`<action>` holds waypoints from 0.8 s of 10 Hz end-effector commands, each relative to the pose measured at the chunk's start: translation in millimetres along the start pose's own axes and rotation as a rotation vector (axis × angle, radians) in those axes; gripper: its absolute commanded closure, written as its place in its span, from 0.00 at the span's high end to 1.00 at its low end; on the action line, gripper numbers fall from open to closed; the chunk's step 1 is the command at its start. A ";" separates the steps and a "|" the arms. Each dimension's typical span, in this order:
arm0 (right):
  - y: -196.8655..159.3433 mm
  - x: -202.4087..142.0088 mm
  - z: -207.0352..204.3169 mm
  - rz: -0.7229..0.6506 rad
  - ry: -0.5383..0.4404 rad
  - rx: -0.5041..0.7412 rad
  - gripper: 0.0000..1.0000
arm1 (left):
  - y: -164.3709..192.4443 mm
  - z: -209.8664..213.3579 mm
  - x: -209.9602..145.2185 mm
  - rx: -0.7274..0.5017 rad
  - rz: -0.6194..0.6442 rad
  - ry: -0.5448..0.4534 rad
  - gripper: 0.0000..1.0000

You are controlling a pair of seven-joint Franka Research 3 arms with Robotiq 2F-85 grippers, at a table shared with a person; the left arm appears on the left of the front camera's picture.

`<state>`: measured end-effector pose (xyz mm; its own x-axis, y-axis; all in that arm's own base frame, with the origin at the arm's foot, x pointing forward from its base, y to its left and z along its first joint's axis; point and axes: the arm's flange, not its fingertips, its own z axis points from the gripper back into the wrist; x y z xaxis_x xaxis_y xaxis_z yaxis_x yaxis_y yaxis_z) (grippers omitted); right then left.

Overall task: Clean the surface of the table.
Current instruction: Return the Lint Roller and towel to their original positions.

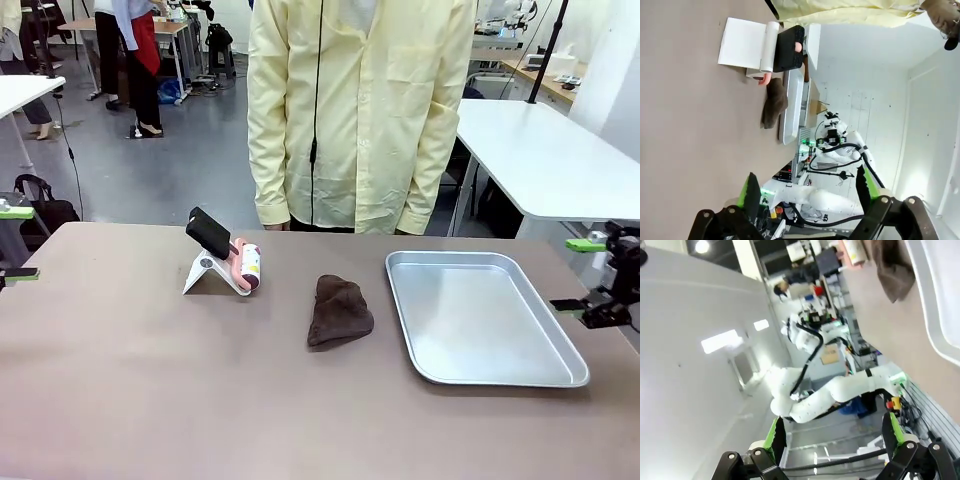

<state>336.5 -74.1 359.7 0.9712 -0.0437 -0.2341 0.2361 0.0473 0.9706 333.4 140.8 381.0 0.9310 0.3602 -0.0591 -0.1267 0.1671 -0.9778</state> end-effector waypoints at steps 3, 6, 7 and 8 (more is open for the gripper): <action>0.0 0.0 0.0 0.000 0.000 0.000 1.00 | 3.2 3.7 -1.9 -0.010 0.002 0.004 1.00; 0.0 0.0 0.0 0.000 0.000 0.000 1.00 | 3.2 3.7 -1.9 -0.010 0.002 0.004 1.00; 0.0 0.0 0.0 0.000 0.000 0.000 1.00 | 3.2 3.7 -1.9 -0.010 0.002 0.004 1.00; 0.0 0.0 0.0 0.000 0.000 0.000 1.00 | 3.2 3.7 -1.9 -0.010 0.002 0.004 1.00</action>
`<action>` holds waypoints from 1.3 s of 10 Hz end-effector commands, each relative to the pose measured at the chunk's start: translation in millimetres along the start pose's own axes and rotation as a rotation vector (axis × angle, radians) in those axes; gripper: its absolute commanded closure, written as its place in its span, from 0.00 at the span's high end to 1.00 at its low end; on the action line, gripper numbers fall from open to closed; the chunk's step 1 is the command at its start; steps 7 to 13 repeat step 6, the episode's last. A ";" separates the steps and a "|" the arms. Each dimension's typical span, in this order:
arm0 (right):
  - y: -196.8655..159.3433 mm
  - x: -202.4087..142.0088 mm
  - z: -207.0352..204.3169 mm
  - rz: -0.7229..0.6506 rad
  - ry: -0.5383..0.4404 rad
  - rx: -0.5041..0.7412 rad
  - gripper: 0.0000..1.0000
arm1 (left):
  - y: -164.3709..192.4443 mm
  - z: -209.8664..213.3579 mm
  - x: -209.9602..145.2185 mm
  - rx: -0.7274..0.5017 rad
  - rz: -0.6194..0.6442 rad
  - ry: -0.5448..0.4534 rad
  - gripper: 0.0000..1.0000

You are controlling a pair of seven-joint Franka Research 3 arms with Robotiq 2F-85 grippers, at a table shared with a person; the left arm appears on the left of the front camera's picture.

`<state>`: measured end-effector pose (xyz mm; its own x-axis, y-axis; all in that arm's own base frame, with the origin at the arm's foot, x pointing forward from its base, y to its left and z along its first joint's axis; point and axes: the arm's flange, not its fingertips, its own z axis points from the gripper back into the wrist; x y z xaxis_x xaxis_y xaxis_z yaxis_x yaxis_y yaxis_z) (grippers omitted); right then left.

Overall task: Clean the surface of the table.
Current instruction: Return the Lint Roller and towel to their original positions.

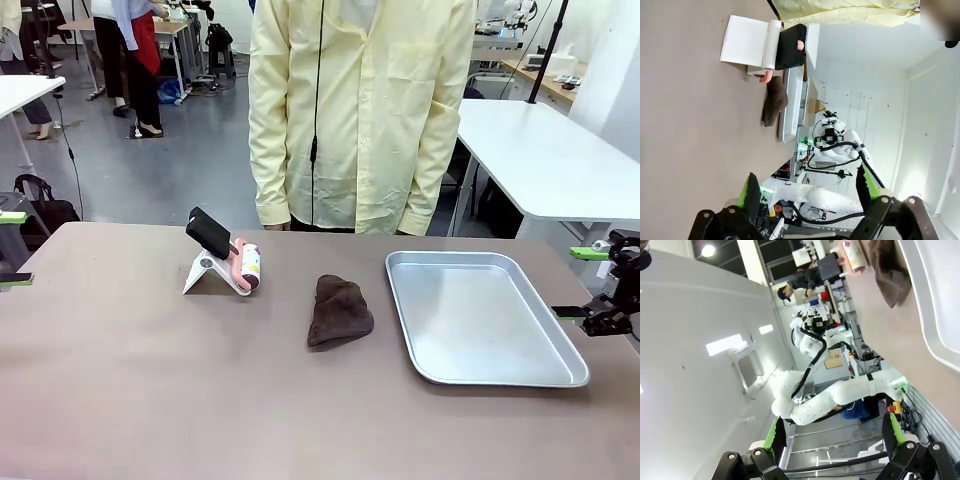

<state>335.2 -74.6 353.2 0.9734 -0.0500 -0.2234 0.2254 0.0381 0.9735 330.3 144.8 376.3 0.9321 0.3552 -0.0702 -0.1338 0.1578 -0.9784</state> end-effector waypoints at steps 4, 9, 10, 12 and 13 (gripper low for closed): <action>6.6 -0.2 -0.2 -0.011 0.007 -0.010 1.00 | -2.4 0.0 -0.9 -0.004 -0.008 -0.003 1.00; 6.6 -0.2 -0.2 -0.011 0.007 -0.010 1.00 | -2.4 0.0 -0.9 -0.004 -0.008 -0.003 1.00; 6.6 -0.2 -0.2 -0.011 0.007 -0.010 1.00 | -2.4 0.0 -0.9 -0.004 -0.008 -0.003 1.00; 6.6 -0.2 -0.2 -0.011 0.007 -0.010 1.00 | -2.4 0.0 -0.9 -0.004 -0.008 -0.003 1.00; 6.6 -0.2 -0.2 -0.011 0.007 -0.010 1.00 | -2.4 0.0 -0.9 -0.004 -0.008 -0.003 1.00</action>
